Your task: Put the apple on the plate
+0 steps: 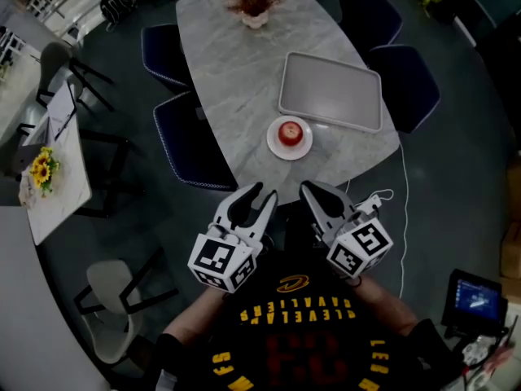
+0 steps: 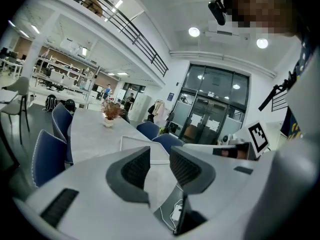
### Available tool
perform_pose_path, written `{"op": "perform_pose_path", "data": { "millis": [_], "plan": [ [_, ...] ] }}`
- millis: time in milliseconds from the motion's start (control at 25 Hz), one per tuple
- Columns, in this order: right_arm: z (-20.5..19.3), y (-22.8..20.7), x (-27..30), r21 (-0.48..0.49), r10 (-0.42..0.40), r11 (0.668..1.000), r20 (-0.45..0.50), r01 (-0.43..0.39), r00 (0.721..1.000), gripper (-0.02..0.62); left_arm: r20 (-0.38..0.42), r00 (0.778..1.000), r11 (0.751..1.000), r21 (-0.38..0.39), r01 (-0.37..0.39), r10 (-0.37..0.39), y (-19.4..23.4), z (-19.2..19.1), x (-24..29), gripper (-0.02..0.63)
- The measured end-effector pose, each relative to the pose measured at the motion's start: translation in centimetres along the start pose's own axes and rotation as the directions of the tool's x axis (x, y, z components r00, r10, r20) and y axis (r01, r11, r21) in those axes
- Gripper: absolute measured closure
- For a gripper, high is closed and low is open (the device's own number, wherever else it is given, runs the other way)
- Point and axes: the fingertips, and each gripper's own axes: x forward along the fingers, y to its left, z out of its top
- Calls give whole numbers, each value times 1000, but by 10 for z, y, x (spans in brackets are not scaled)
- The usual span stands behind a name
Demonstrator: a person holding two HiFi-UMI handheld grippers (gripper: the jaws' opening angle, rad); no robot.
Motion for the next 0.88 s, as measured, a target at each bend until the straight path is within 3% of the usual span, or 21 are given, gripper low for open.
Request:
{"op": "perform_pose_path", "data": {
  "millis": [200,560,720,880],
  "plan": [
    [9,-40,14,11,0,1000,-27,0,1000,586,-10,998,988,-145,-56,56,29,1,34,483],
    [-8,-134,35,35,-90,995,-149,96,985,586,-99,978,947,-247,-206,186,89,-25,94,482],
    [-20,-175,46,57,-107,991,-200,120,974,586,-143,969,925,-299,-236,201,109,-43,116,482],
    [-32,-207,60,49,-111,990,-260,129,959,586,-185,956,911,-304,-278,229,124,-61,133,482]
  ]
}}
